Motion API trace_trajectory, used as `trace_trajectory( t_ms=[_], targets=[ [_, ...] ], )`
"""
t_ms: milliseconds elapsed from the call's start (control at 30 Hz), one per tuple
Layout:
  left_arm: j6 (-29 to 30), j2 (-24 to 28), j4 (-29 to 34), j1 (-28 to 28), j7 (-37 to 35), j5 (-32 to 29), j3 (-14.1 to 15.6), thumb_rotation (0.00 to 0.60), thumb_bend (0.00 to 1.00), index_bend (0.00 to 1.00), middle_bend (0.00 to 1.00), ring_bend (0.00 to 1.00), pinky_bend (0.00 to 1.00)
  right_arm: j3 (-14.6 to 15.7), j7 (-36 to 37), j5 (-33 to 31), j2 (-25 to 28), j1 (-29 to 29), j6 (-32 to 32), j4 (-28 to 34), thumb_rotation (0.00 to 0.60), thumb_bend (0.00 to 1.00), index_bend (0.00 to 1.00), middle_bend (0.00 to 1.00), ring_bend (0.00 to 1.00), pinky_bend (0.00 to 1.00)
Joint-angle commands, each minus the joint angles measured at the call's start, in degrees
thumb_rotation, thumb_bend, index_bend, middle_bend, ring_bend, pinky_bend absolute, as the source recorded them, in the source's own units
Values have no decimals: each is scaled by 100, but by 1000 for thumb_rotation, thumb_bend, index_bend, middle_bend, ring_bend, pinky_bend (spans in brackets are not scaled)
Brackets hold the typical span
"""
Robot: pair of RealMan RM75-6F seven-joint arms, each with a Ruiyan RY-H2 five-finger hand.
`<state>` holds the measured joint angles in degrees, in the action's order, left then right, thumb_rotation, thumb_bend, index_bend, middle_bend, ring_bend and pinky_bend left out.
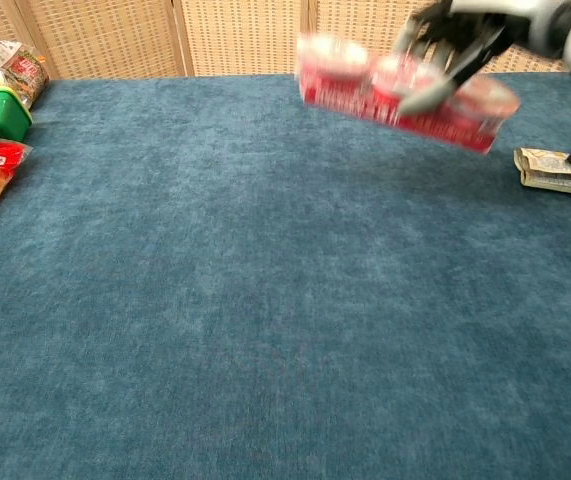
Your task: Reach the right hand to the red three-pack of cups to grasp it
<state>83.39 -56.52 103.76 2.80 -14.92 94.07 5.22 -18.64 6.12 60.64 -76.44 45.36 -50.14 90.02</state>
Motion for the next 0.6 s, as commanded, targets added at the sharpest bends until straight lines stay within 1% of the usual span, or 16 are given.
trace_trajectory(
  t_ms=[33, 167, 267, 400, 600],
  targets=[
    [6, -11, -10, 1, -8, 24, 9, 600, 434, 240, 167, 0, 0, -355, 486, 42, 621, -413, -474, 812, 600, 84, 677, 1000, 813, 841],
    [60, -19, -31, -14, -44, 66, 17, 600, 434, 240, 167, 0, 0, -587, 841, -1, 959, -605, -648, 1256, 600, 85, 676, 1000, 814, 841],
    [91, -12, -39, -20, -52, 96, 23, 600, 434, 240, 167, 0, 0, -668, 1053, 45, 1159, -691, -643, 1442, 600, 85, 675, 1000, 813, 841],
    [110, -9, -38, -25, -59, 114, 31, 600, 435, 240, 167, 0, 0, -669, 1153, 71, 1269, -734, -610, 1527, 600, 85, 674, 1000, 813, 841],
    [145, 11, -22, -39, -36, 137, 43, 600, 435, 240, 167, 0, 0, -598, 1205, 122, 1241, -721, -555, 1488, 600, 86, 674, 1000, 813, 841]
  ],
)
